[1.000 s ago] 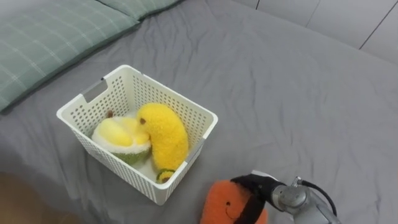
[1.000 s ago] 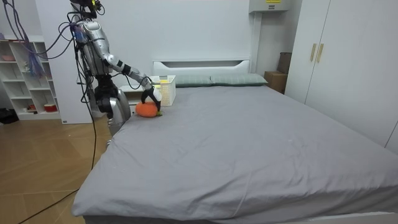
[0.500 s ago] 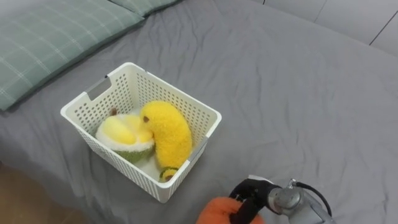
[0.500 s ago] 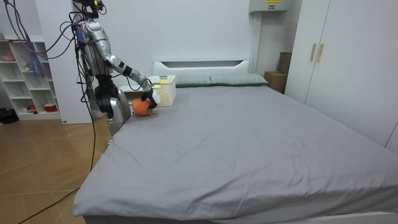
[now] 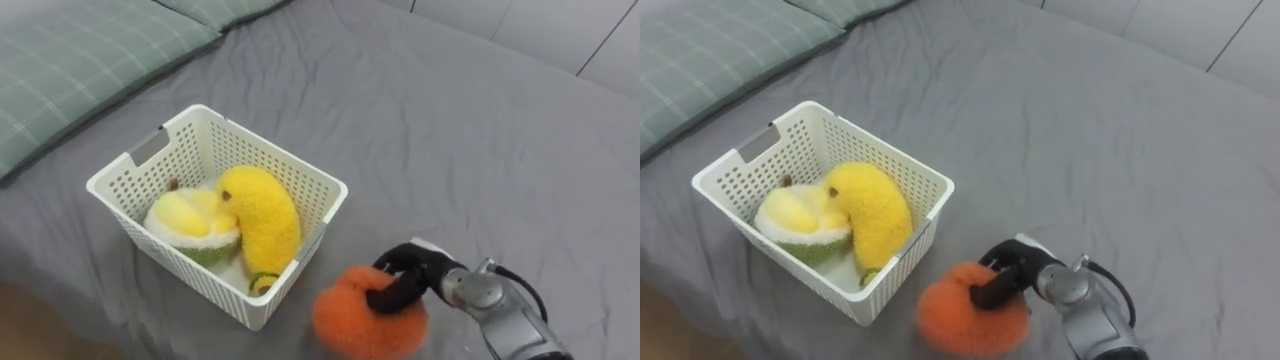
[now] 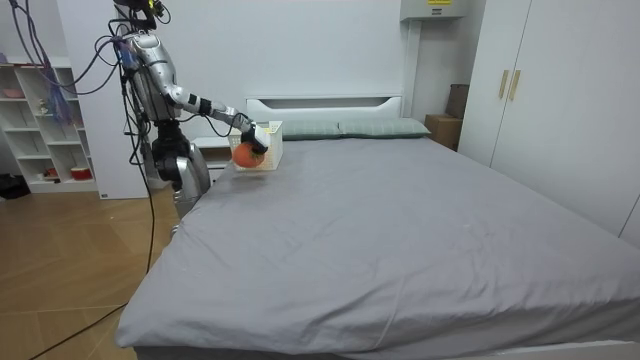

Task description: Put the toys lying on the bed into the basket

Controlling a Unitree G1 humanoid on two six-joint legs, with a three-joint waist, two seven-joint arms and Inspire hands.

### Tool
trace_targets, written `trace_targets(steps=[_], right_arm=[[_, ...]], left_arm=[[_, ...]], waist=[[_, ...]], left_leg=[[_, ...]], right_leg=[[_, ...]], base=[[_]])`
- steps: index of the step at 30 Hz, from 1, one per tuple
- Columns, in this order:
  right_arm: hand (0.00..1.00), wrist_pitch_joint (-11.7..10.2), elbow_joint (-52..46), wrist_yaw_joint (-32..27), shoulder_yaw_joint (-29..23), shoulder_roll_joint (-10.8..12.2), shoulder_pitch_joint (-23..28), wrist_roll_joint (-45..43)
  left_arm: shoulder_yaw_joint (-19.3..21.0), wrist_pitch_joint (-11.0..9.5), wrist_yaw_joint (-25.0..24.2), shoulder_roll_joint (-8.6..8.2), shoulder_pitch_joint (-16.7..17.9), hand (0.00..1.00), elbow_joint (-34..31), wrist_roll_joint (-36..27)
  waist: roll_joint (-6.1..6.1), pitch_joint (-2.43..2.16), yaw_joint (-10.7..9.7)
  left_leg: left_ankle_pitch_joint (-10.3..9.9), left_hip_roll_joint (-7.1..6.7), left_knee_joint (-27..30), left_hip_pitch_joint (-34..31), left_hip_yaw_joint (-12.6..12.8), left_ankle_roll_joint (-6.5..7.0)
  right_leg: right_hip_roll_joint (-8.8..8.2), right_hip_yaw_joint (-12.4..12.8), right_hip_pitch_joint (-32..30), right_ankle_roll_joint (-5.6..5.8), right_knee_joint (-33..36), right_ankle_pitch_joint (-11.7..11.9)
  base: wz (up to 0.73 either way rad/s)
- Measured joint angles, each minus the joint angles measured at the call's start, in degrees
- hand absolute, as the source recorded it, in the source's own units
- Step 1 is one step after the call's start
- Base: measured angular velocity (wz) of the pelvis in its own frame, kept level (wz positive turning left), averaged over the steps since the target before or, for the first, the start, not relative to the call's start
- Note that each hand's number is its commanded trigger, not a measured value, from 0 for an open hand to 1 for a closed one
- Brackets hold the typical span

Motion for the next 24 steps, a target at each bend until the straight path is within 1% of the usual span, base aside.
trace_targets(steps=[2, 4, 5, 7, 8, 10, 13, 16, 19, 22, 24], right_arm=[[1.0, -0.1, -3.3, -0.8, -1.7, -0.5, 0.1, 0.2], [1.0, -0.1, -6.7, -1.7, -2.5, -1.6, 0.1, 0.2], [1.0, -0.2, -8.2, -2.0, -3.2, -2.0, 0.1, 0.1], [1.0, -0.2, -11.6, -2.1, -5.5, -2.6, 0.0, -0.2], [1.0, -0.2, -12.6, -2.1, -6.2, -2.6, 0.0, -0.5], [1.0, -0.4, -16.1, -3.6, -8.2, -2.8, -0.1, -0.9], [1.0, -0.5, -18.6, -5.9, -9.0, -3.3, -0.6, -1.0], [1.0, -0.5, -21.2, -7.3, -9.0, -4.1, -1.0, -0.9], [1.0, -0.5, -23.0, -8.3, -9.0, -4.1, -1.6, -1.4], [1.0, -0.5, -27.7, -8.3, -8.9, -4.1, -1.7, -2.3], [1.0, -0.5, -28.8, -8.3, -8.8, -4.0, -1.8, -2.3]], left_arm=[[0.6, -0.2, 0.0, -0.01, 0.4, 0.0, -0.1, 0.0], [0.9, -0.3, 0.0, 0.0, 0.4, 0.0, -0.3, 0.0], [1.0, -0.3, 0.0, 0.0, 0.4, 0.0, -0.3, 0.0], [1.2, -0.3, 0.0, -0.01, 0.4, 0.0, -0.6, 0.0], [1.3, -0.4, 0.0, -0.01, 0.4, 0.0, -0.7, 0.0], [1.6, -0.7, 0.0, 0.0, 0.2, 0.0, -0.8, 0.0], [1.6, -1.3, 0.0, 0.04, -0.2, 0.0, -0.7, 0.0], [1.6, -1.8, 0.0, 0.1, -0.2, 0.0, -0.1, 0.0], [1.6, -1.8, 0.0, 0.07, 0.1, 0.0, -0.1, 0.0], [1.6, -1.8, 0.0, 0.07, 0.2, 0.0, -0.2, 0.1], [1.6, -1.8, 0.0, 0.01, 0.3, 0.0, -0.2, 0.0]], waist=[[0.36, 0.19, -0.4], [0.39, 0.16, -1.1], [0.34, 0.13, -1.8], [0.27, 0.04, -2.7], [0.25, 0.02, -2.9], [0.26, -0.2, -3.3], [0.26, -0.32, -3.3], [0.29, -0.31, -3.2], [0.31, -0.3, -3.1], [0.44, -0.21, -2.9], [0.45, -0.18, -2.0]], left_leg=[[0.0, 0.02, -0.1, 0.5, 0.2, 0.03], [0.0, 0.02, -0.1, 0.6, 0.2, 0.03], [0.0, 0.01, 0.0, 0.7, 0.2, 0.03], [0.0, 0.02, 0.0, 0.6, 0.2, 0.03], [0.0, 0.02, 0.0, 0.6, 0.2, 0.03], [0.0, 0.09, 0.0, 0.4, 0.3, 0.02], [0.0, 0.25, -0.1, 0.5, 1.2, 0.02], [0.0, 0.27, -0.4, 0.8, 1.6, 0.03], [0.0, 0.3, -0.6, 0.9, 1.7, 0.06], [0.0, 0.31, -0.8, 1.0, 1.8, 0.06], [0.0, 0.31, -1.0, 1.3, 1.9, 0.06]], right_leg=[[0.0, 0.0, 0.4, 0.0, 0.0, 0.0], [-0.02, 0.0, 0.5, 0.0, 0.0, 0.0], [-0.02, 0.0, 0.5, 0.0, 0.1, 0.0], [-0.02, 0.2, 0.4, 0.0, 0.1, 0.0], [-0.02, 0.1, 0.3, 0.0, 0.1, 0.0], [0.0, 0.2, 0.1, 0.0, 0.2, 0.0], [0.07, 1.1, -0.3, 0.0, 0.2, 0.0], [0.07, 1.5, -0.3, 0.0, 0.3, 0.0], [0.07, 1.6, -0.3, 0.0, 0.3, 0.0], [0.06, 1.7, -0.4, 0.0, 0.2, 0.0], [0.08, 1.9, -0.2, 0.0, 0.2, 0.0]], base=[[-0.07], [-0.02], [0.0], [0.0], [0.0], [-0.03], [-0.14], [-0.1], [0.0], [0.0], [-0.02]])
